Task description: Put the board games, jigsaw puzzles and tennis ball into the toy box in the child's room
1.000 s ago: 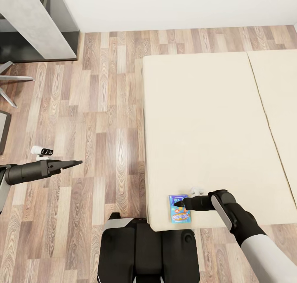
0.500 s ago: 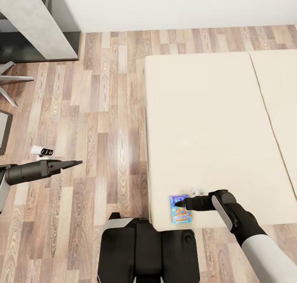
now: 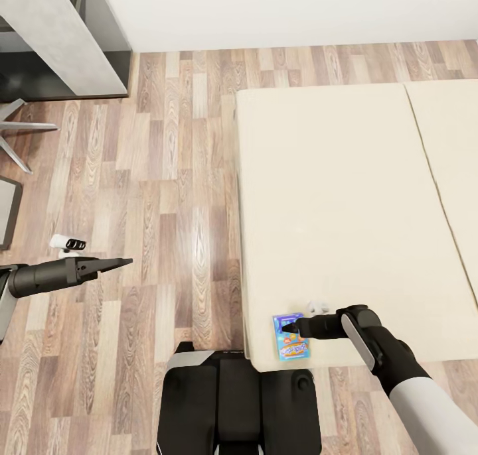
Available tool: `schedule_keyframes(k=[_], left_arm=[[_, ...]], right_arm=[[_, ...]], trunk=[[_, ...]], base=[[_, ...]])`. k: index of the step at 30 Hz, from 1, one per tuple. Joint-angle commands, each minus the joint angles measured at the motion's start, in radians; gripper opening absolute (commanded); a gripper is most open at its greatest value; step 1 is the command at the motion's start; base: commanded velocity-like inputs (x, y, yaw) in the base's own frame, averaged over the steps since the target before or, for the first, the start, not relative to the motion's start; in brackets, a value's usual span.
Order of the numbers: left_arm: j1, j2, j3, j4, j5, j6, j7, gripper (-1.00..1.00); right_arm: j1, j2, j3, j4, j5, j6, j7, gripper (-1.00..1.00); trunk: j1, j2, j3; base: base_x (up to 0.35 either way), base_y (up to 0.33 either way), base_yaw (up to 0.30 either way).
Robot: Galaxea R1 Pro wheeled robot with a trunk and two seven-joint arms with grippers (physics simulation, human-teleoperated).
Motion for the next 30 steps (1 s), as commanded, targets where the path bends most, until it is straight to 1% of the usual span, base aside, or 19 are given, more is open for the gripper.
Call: schedule_keyframes(k=[1,8,30], left_arm=[[0.000,0.000,0.000,0.000,-0.001,0.011,-0.004,1.00],[0.000,0.000,-0.001,0.001,-0.001,0.011,-0.004,1.00],[0.000,0.000,0.000,0.002,0.000,0.011,-0.004,1.00]], right_arm=[[0.000,-0.001,0.002,-0.001,0.000,0.003,0.003,1.00],[0.000,-0.001,0.002,-0.001,0.000,0.003,0.003,1.00],[0.000,0.007,0.003,-0.001,0.001,0.003,0.003,1.00]], trunk=[[0.001,-0.002,-0.001],[0.001,-0.002,-0.001],[0.001,-0.002,-0.001]], base=[[0.000,0.082,0.000],[0.000,0.151,0.000],[0.000,0.032,0.000]])
